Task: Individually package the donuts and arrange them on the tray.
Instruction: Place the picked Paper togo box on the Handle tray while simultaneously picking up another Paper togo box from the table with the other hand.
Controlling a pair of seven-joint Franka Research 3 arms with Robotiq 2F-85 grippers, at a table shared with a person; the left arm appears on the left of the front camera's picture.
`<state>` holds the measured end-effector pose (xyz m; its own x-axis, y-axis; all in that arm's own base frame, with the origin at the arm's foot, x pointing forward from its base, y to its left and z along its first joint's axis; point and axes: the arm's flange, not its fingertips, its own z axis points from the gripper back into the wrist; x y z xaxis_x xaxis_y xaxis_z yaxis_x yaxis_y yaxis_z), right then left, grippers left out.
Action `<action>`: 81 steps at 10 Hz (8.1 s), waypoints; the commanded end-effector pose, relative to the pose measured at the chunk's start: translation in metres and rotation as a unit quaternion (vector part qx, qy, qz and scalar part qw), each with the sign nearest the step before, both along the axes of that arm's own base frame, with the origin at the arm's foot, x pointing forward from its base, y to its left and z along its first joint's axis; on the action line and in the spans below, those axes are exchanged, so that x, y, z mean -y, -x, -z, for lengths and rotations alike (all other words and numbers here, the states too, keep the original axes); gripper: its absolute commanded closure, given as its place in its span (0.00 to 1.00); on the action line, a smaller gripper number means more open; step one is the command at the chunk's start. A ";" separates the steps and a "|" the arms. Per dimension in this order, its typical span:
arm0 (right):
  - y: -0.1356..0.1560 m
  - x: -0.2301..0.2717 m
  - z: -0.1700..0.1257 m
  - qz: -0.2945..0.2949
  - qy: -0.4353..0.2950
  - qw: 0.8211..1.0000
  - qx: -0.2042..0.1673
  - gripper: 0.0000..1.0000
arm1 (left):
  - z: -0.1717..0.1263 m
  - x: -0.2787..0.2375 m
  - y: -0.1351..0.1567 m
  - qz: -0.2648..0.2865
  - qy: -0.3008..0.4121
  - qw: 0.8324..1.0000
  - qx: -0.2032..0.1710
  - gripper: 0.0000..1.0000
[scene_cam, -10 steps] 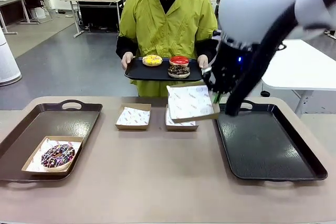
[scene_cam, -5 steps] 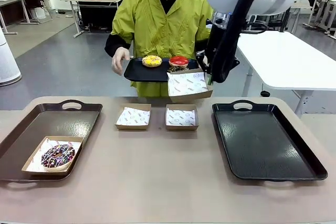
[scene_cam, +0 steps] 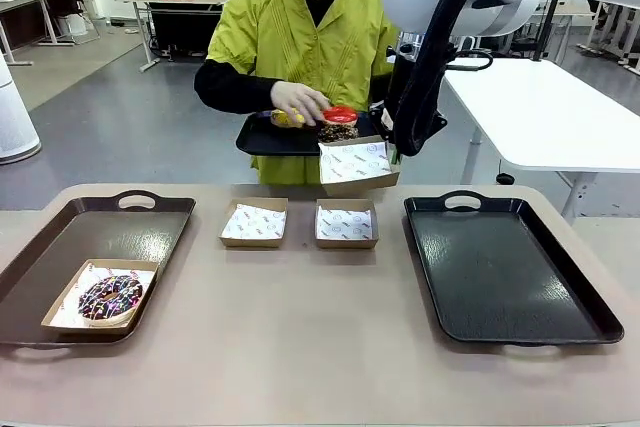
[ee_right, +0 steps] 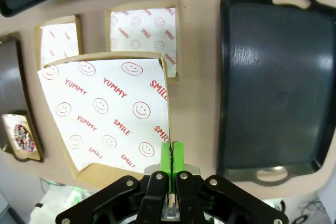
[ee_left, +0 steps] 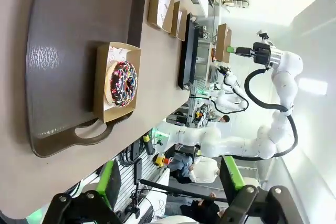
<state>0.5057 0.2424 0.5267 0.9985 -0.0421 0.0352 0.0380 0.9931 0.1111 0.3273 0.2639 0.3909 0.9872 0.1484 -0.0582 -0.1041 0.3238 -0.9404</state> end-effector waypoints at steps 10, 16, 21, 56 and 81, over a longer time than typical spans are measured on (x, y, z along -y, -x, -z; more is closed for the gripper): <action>0.002 0.001 -0.003 0.000 0.000 1.000 0.003 1.00 | -0.004 0.005 -0.001 0.004 0.000 1.000 0.005 0.02; 0.002 0.001 -0.003 0.000 0.000 1.000 0.003 1.00 | -0.004 0.005 -0.001 0.004 0.000 1.000 0.005 0.02; 0.002 0.001 -0.003 0.000 0.000 1.000 0.003 1.00 | -0.004 0.005 -0.001 0.004 0.000 1.000 0.005 0.02; 0.104 0.197 0.106 0.032 0.029 0.999 -0.017 0.99 | 0.037 0.479 -0.239 0.089 -0.570 0.810 0.106 0.01; 0.103 0.192 0.169 0.024 0.026 0.997 -0.062 0.00 | 0.060 0.482 -0.289 0.085 -0.540 0.837 -0.016 1.00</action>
